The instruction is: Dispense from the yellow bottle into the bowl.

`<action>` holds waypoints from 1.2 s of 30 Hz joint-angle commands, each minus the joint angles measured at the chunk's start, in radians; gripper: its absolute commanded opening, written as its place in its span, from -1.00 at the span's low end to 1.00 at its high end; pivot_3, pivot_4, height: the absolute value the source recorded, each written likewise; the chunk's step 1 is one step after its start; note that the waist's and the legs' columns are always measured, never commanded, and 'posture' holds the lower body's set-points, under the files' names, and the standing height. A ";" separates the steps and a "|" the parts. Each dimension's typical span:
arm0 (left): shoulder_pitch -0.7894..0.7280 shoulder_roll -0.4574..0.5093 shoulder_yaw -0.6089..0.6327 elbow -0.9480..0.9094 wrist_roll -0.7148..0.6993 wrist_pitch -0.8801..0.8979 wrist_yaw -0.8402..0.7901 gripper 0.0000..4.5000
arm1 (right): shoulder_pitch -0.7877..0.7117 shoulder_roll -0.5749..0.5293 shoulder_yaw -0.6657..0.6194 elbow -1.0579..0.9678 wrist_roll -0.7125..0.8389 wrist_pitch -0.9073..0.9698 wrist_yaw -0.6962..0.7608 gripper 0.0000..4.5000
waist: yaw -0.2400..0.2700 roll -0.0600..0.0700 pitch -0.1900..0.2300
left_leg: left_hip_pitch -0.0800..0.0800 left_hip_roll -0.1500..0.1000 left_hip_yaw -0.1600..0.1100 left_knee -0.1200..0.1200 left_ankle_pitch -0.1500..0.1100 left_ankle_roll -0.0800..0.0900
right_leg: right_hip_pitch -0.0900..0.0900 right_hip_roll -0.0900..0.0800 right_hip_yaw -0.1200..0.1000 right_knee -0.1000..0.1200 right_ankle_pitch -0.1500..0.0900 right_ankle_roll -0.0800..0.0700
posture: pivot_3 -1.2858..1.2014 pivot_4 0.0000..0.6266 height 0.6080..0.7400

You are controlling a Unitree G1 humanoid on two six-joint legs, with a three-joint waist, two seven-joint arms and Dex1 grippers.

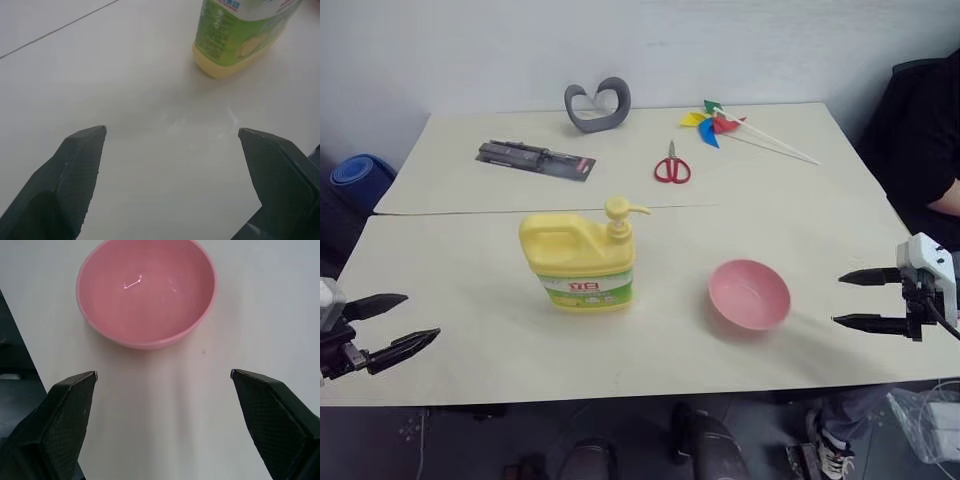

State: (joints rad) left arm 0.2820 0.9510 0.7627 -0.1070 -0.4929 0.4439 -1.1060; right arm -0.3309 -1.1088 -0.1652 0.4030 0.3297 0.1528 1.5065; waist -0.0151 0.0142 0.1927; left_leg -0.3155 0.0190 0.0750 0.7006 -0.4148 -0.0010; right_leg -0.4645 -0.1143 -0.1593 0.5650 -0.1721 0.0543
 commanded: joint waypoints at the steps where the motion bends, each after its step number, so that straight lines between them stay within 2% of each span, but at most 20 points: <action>1: -0.002 0.000 -0.013 0.007 0.016 -0.041 -0.003 1.00 | -0.002 0.000 -0.021 -0.019 0.006 -0.019 -0.006 0.98 | 0.000 0.000 0.000 | 0.000 0.000 0.000 0.000 0.000 0.000 | 0.000 0.000 0.000 0.000 0.000 0.000 | 0.03 -0.52 1.00; 7: -0.005 0.001 -0.011 -0.058 -0.012 0.011 0.025 1.00 | 0.022 0.022 -0.031 -0.163 0.044 0.037 -0.047 0.98 | -0.007 0.000 0.000 | 0.001 0.003 0.003 0.000 -0.001 -0.002 | 0.000 0.001 0.000 0.001 0.000 -0.001 | 0.03 -0.52 1.00; 11: -0.030 0.113 0.136 -0.185 -0.342 0.367 -0.077 1.00 | 0.052 0.034 -0.029 -0.452 0.173 0.229 -0.088 0.98 | -0.007 -0.003 0.001 | 0.001 0.008 0.003 0.001 -0.001 -0.003 | 0.000 0.002 0.000 0.002 -0.001 -0.001 | 0.03 -0.52 1.00; 15: -0.025 0.185 0.200 -0.321 -0.449 0.473 -0.136 1.00 | 0.075 0.084 0.016 -0.661 0.171 0.303 -0.219 0.98 | -0.006 -0.003 0.000 | 0.001 0.011 0.001 0.003 -0.003 -0.006 | -0.001 0.004 0.000 0.003 -0.002 -0.003 | 0.03 -0.52 1.00; 18: -0.013 0.218 0.205 -0.443 -0.485 0.487 -0.187 1.00 | 0.102 0.128 0.086 -0.778 0.139 0.354 -0.316 0.98 | -0.006 -0.002 0.000 | 0.001 0.009 0.003 0.002 -0.004 -0.007 | -0.001 0.005 0.001 0.002 -0.002 -0.004 | 0.03 -0.52 1.00; 24: 0.019 0.245 0.109 -0.609 -0.391 0.388 -0.243 1.00 | 0.115 0.186 0.238 -0.894 0.055 0.467 -0.471 0.98 | -0.008 -0.003 0.000 | 0.003 0.012 0.003 0.003 -0.004 -0.013 | -0.001 0.015 0.003 0.003 -0.005 -0.008 | 0.03 -0.52 1.00; 26: -0.021 0.244 0.040 -0.616 -0.371 0.348 -0.207 1.00 | 0.132 0.190 0.288 -0.919 0.020 0.445 -0.483 0.98 | -0.007 -0.003 0.000 | 0.004 0.012 0.003 0.003 -0.004 -0.014 | -0.001 0.016 0.004 0.006 -0.006 -0.010 | 0.03 -0.52 1.00; 29: -0.161 0.240 -0.111 -0.579 -0.381 0.321 -0.101 1.00 | 0.103 0.268 0.373 -0.854 -0.113 0.423 -0.621 0.98 | -0.003 -0.006 -0.001 | 0.009 0.012 0.003 0.002 -0.004 -0.015 | 0.000 0.016 0.005 0.006 -0.008 -0.013 | 0.03 -0.52 1.00; 31: -0.198 0.240 -0.152 -0.572 -0.369 0.309 -0.091 1.00 | 0.093 0.298 0.383 -0.823 -0.153 0.424 -0.668 0.98 | -0.005 -0.007 -0.001 | 0.011 0.013 0.005 0.002 -0.004 -0.015 | 0.001 0.016 0.007 0.008 -0.009 -0.014 | 0.03 -0.52 1.00; 36: -0.266 0.230 -0.205 -0.564 -0.382 0.312 -0.042 1.00 | 0.120 0.305 0.377 -0.811 -0.168 0.436 -0.678 0.98 | -0.007 -0.006 -0.001 | 0.012 0.013 0.006 0.000 -0.004 -0.016 | 0.000 0.018 0.007 0.011 -0.009 -0.014 | 0.03 -0.52 1.00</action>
State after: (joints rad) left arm 0.0331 1.1848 0.5600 -0.6740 -0.8654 0.7623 -1.1640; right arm -0.2174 -0.8058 0.2306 -0.3922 0.1656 0.5903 0.8354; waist -0.0221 0.0078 0.1917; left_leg -0.3037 0.0324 0.0813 0.6999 -0.4192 -0.0167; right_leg -0.4646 -0.0958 -0.1519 0.5757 -0.1812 0.0407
